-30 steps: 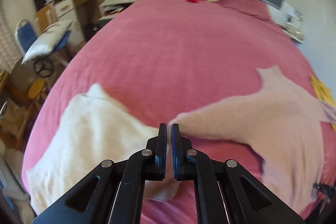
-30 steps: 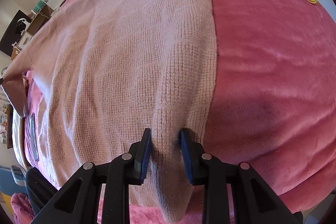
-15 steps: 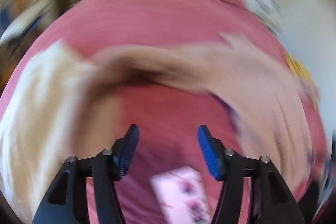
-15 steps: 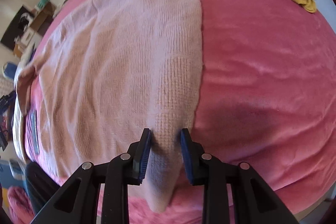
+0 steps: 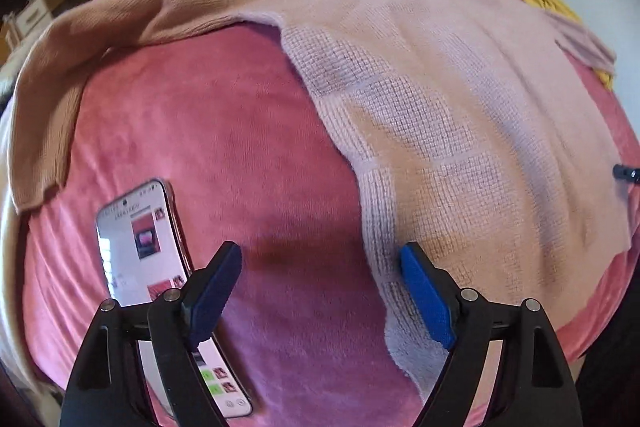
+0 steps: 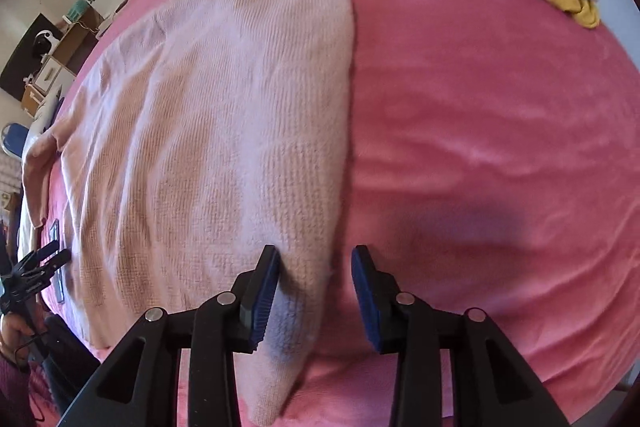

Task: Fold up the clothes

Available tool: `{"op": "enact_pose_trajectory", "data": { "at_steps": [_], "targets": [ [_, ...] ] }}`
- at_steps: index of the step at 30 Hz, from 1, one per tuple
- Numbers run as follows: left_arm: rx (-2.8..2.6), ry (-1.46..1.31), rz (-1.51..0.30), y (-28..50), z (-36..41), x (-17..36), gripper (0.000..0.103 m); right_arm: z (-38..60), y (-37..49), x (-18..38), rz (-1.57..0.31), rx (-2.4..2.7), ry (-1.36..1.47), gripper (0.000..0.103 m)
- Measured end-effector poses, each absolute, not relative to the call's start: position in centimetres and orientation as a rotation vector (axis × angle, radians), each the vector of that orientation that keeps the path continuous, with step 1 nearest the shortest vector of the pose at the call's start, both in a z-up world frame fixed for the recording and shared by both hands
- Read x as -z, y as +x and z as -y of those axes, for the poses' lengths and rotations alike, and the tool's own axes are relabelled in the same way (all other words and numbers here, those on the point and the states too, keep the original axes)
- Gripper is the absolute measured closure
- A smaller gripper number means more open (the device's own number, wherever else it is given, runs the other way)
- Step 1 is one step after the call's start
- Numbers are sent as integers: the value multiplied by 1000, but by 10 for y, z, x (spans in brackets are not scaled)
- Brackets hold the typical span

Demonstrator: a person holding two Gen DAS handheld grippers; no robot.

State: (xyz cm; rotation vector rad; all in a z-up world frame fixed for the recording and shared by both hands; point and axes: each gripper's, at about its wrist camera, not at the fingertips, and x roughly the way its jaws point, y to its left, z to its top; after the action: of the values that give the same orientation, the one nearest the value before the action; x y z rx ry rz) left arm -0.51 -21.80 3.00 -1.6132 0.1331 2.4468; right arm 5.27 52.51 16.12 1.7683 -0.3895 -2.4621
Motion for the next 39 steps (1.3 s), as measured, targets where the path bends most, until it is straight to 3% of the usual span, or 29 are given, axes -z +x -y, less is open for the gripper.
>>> {"op": "enact_pose_trajectory", "data": {
  "at_steps": [5,9,15,20,23,25,27,29,32,33,34,36,37,39],
  "targets": [
    [-2442,-1602,-184,-8,217,-28,17,-551,63,-161,493,2497,1727,66],
    [-2438,-1623,-241,-13,213,-21,1,-548,49,-149,373,2390,1774,65],
    [-2479,-1606,-252,-7,205,-16,0,-537,41,-137,187,2289,1777,57],
    [-2535,-1589,-229,0,208,-18,0,-548,42,-134,187,2273,1785,46],
    [-2561,-1593,-211,3,211,-19,0,-550,53,-131,202,2275,1785,32],
    [-2567,-1609,-191,3,214,-20,0,-550,56,-129,214,2285,1783,15],
    [-2563,-1637,-166,3,217,-21,0,-550,57,-128,206,2301,1795,12],
    [-2541,-1658,-168,2,221,-22,0,-548,62,-128,141,2336,1818,16],
    [-2503,-1669,-182,2,227,-25,1,-550,83,-132,64,2373,1800,59],
    [-2489,-1665,-192,3,228,-26,6,-555,88,-134,73,2373,1779,81],
    [-2474,-1654,-204,5,229,-29,9,-561,96,-136,97,2371,1767,87],
    [-2435,-1618,-250,10,226,-36,37,-572,114,-134,171,2368,1756,92],
    [-2413,-1599,-284,14,224,-41,45,-579,124,-134,229,2366,1749,93],
    [-2353,-1591,-297,19,224,-48,81,-593,141,-135,346,2354,1735,94]
  ]
}}
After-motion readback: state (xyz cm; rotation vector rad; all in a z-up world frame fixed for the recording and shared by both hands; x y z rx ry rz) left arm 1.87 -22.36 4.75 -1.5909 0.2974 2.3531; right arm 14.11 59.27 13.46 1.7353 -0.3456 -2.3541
